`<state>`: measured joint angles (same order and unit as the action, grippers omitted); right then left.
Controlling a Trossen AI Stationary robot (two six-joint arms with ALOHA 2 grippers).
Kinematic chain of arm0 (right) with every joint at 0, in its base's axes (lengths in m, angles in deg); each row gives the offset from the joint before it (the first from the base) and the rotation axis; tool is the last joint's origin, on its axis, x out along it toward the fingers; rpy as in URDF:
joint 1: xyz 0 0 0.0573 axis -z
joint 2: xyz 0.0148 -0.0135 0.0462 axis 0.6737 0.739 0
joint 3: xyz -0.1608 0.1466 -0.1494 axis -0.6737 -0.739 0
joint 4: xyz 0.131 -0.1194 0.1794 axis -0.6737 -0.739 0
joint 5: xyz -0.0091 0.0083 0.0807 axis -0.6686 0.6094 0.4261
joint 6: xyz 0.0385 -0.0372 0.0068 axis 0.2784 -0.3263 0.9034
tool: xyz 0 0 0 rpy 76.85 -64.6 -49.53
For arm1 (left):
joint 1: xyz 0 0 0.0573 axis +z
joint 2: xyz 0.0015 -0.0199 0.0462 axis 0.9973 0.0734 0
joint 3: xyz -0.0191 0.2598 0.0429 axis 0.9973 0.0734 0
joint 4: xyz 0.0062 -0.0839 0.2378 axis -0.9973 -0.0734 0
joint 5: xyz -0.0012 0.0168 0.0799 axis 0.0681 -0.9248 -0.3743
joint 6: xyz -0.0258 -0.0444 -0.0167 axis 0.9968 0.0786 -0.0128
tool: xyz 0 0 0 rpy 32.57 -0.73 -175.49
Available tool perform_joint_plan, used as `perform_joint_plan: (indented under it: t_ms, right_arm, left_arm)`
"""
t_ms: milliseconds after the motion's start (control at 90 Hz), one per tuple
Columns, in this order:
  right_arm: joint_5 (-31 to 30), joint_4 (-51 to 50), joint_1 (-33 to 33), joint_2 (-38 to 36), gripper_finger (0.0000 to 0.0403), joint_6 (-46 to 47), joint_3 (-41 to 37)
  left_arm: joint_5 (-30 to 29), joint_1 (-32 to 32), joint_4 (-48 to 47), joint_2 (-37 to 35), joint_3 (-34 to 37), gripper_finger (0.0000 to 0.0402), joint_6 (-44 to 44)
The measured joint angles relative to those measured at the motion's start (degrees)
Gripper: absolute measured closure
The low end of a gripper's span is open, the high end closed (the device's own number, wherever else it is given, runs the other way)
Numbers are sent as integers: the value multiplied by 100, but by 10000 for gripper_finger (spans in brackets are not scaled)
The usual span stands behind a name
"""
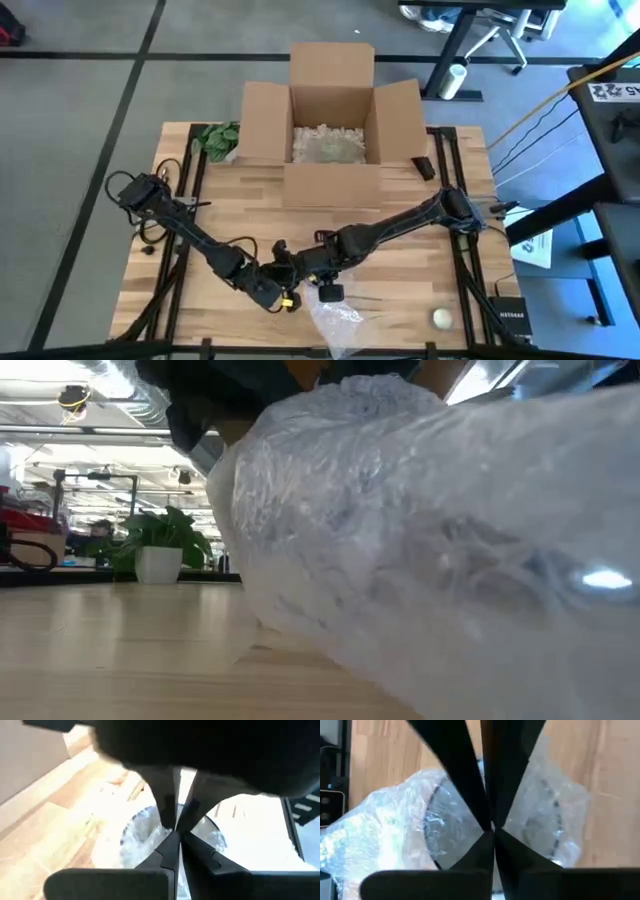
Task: Wrap mug
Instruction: Wrap the white and blue mug with the bubble wrap
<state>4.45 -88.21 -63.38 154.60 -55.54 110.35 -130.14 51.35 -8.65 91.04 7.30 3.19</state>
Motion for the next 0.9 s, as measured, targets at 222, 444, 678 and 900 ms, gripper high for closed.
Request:
perform_joint_plan:
  t_ms: [222, 444, 678, 900]
  right_arm:
    - [-837, -446, -390, -491, 403, 133, 9]
    - [-1800, -1220, -1126, -1233, 403, 1251, -30]
    - [-3343, -1524, -2567, -2029, 403, 3597, -634]
    - [-4564, -1246, -3932, -2281, 403, 6754, -2063]
  left_arm:
    - [23, -2, -137, 12, 19, 402, 21]
    - [184, 2, -153, 9, 20, 402, -156]
    - [453, 62, 115, 12, 29, 402, -528]
    - [1021, 264, 175, 9, 24, 402, -647]
